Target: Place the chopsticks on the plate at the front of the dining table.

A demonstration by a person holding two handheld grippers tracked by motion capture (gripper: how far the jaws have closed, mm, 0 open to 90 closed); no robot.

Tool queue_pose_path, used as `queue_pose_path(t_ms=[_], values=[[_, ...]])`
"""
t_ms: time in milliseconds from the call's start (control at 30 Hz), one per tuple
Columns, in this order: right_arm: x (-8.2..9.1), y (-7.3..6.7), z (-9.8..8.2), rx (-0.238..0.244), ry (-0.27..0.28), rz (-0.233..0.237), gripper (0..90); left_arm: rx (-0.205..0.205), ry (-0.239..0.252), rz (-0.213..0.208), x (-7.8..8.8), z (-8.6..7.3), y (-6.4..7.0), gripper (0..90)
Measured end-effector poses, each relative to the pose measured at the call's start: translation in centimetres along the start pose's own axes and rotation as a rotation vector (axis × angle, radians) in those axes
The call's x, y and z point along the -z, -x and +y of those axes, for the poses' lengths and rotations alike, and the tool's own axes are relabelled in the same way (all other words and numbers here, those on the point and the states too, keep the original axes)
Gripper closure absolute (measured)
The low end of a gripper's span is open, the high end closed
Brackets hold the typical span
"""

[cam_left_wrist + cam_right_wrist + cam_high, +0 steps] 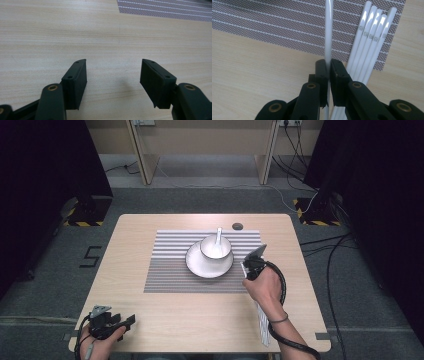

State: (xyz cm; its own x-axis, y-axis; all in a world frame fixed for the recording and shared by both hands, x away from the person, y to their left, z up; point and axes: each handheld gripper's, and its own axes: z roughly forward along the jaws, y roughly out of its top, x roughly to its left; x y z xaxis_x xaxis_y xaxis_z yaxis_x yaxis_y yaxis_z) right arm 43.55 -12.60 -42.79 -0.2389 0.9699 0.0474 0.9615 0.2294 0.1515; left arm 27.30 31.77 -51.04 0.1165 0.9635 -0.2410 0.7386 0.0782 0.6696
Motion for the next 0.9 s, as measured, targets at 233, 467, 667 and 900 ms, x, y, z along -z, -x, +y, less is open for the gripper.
queue_pose_path(t_ms=[233,467,667,900], values=[[0.0,-0.3,0.1,0.005,0.000,0.001,85.1,0.000,-0.001,-0.001,0.0,0.0,0.0,38.1],[0.0,-0.8,0.3,0.012,0.000,0.003,85.1,0.000,-0.003,-0.002,0.0,0.0,0.0,38.0],[-0.1,-1.1,0.5,0.020,0.002,0.006,85.1,-0.001,-0.004,-0.003,0.0,0.0,0.0,38.0],[0.0,-1.7,0.6,0.022,0.001,0.007,85.1,0.000,-0.004,-0.003,0.0,0.0,0.0,38.0]])
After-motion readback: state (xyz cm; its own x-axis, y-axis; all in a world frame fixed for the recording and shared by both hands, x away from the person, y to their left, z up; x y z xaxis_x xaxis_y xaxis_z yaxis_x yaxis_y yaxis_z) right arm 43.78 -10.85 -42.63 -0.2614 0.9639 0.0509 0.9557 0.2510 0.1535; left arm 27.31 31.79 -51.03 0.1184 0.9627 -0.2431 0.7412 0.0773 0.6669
